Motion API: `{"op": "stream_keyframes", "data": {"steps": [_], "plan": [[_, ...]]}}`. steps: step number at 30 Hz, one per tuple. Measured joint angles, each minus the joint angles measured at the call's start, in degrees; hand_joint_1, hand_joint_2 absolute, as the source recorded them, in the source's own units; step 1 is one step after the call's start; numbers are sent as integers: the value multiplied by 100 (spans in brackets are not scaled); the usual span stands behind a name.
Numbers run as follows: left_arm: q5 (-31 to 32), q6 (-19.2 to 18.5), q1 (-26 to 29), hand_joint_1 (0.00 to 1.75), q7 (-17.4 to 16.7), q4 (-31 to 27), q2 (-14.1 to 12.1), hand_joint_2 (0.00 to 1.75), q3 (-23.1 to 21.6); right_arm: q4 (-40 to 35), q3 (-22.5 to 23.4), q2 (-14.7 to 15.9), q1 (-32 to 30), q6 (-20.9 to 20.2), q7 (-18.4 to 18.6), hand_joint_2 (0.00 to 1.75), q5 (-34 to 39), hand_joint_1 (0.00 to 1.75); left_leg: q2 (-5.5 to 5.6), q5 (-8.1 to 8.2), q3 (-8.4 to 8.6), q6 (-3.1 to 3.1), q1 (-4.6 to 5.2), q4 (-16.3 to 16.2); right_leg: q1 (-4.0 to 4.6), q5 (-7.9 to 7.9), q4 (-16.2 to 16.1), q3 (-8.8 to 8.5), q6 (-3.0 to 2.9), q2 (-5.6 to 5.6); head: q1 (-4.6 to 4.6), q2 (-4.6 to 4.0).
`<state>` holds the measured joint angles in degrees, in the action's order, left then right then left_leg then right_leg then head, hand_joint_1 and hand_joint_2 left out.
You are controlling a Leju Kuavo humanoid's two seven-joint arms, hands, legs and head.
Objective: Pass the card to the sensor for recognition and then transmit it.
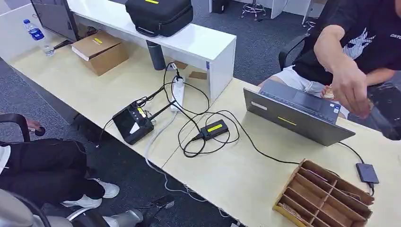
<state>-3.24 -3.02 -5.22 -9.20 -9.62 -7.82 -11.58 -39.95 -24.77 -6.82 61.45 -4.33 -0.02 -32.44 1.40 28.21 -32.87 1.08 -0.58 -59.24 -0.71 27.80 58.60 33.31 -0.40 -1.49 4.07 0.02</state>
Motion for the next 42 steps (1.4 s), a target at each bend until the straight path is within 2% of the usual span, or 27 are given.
{"op": "stream_keyframes", "data": {"steps": [5, 10, 11, 16, 18, 20, 23, 27, 29, 33, 38, 42], "plan": [[-28, 2, 21, 0, 57, 0, 24, 175, 0, 94, -212, -197, -150, 94, -319, 175, 66, 0, 8, 0, -1, 0, -1, 0, 1, 1, -1, 2, 0, 7, 2, 0], [-59, 4, 101, 0, 179, 0, 28, 175, 2, -495, -242, -192, -634, -99, -682, 175, 711, 0, 5, 1, -2, 1, -1, 1, 1, 1, -2, 5, 0, 5, 0, 0], [-70, 2, 117, 0, 212, 0, 31, 175, 4, -679, -245, -166, -756, -176, -736, 175, 862, 0, 5, 1, -3, 0, -1, 1, 1, 1, -3, 6, 0, 6, 2, 0], [-149, 2, 213, 0, 343, 0, 28, 175, 59, -1463, -277, 18, -1384, -1089, -1032, 175, 2170, 0, 6, 2, -4, -1, -1, 1, 1, 1, -5, 5, 0, 9, 2, 0], [-171, 2, 255, 0, 387, 0, 28, 175, 98, -1737, -299, 140, -1679, -1248, -1162, 175, 2563, 0, 6, 2, -4, -1, -1, 0, 1, 1, -6, 4, 0, 9, 2, 0], [-214, 4, 297, 0, 432, 0, 28, 175, 120, -1994, -319, 277, -1952, -1197, -1274, 175, 2695, 0, 7, 3, -4, -1, 0, 0, 0, 1, -9, 4, 1, 11, 2, 0], [-280, 48, 359, 0, 468, 0, 35, 175, 197, -2545, -343, 559, -2507, -539, -1430, 175, 2270, 0, 10, 6, -6, -6, 0, 0, 0, 1, -11, 3, 1, 14, 0, 0], [-321, 90, 412, 0, 472, 0, 55, 175, 267, -3110, -356, 863, -3118, 29, -1532, 175, 1711, 0, 9, 8, -6, -8, 1, 0, 0, 1, -13, 4, 1, 12, 2, 0], [-332, 125, 421, 0, 496, 0, 68, 175, 306, -3404, -334, 971, -3491, 583, -1650, 175, 1241, 0, 13, 10, -7, -11, 0, 0, 0, 6, -14, 3, 7, 17, -2, 0], [-334, 179, 458, 0, 509, 0, 90, 175, 380, -3983, -269, 1074, -4272, 1942, -1807, 175, 37, 0, 12, 13, -7, -9, -1, 2, 1, 7, -13, 5, 8, 15, 0, 0], [-286, 195, 482, 0, 518, 0, 111, 175, 391, -4269, -264, 1100, -5035, 3528, -2063, 175, -1338, 0, 12, 15, -8, -7, -1, 4, 1, 12, -13, 4, 12, 15, 0, 0], [-260, 195, 481, 0, 520, 0, 111, 175, 393, -4280, -264, 1119, -5391, 4114, -2120, 175, -1794, 0, 11, 15, -8, -7, 0, 4, 0, 11, -13, 3, 12, 14, 2, 0]]}}
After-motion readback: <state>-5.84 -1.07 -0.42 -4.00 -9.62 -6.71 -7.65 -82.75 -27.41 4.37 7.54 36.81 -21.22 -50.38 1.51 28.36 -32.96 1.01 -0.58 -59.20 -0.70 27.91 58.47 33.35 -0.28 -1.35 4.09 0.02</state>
